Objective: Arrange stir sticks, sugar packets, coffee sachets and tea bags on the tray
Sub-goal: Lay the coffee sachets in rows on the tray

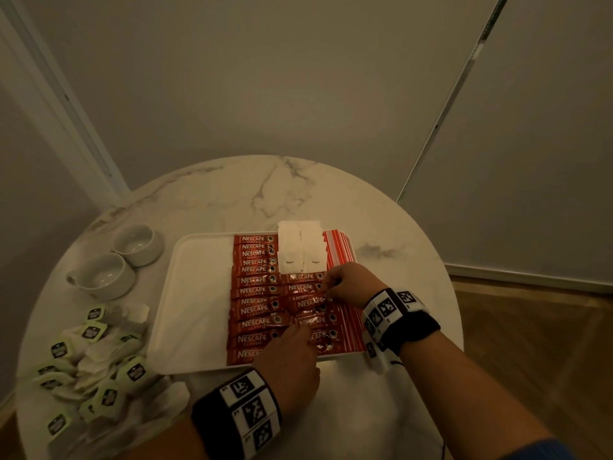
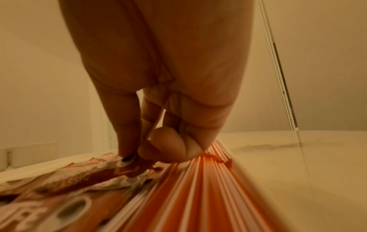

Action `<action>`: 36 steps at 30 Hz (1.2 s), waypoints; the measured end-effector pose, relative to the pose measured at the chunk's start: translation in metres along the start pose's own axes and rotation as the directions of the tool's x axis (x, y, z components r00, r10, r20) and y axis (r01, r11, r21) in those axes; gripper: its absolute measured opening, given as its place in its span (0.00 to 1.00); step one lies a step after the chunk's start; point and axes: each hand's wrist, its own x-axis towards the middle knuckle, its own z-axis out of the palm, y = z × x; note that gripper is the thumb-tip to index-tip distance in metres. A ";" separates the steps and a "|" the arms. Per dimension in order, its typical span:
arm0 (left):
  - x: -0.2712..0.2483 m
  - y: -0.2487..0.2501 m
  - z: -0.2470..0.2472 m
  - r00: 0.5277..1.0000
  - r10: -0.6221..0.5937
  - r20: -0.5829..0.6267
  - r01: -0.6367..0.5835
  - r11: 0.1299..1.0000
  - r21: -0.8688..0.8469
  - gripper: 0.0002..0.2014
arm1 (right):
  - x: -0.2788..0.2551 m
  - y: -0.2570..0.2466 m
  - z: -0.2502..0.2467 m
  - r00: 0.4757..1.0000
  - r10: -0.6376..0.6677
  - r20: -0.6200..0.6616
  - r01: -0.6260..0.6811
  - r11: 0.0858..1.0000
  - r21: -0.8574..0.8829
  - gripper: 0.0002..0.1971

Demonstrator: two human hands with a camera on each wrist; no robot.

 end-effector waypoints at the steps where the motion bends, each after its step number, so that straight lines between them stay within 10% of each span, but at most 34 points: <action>1: -0.001 0.000 0.000 1.000 0.004 0.006 -0.004 1.000 0.008 0.21 | 0.000 0.000 0.001 1.000 0.006 0.003 -0.006 1.000 -0.006 0.07; 19: -0.009 -0.003 -0.004 0.993 0.055 -0.106 -0.047 0.996 0.076 0.21 | -0.010 0.005 -0.003 0.989 -0.039 -0.145 0.040 0.999 0.009 0.09; 25: -0.028 -0.028 -0.035 0.946 0.009 -0.325 -0.046 0.993 -0.107 0.16 | -0.049 0.000 -0.003 0.950 -0.027 -0.311 0.110 0.961 0.252 0.05; 36: -0.089 -0.113 -0.110 0.787 -0.313 -0.531 0.150 0.933 -0.328 0.07 | -0.101 -0.078 0.080 0.962 -0.252 0.108 0.249 0.968 0.041 0.06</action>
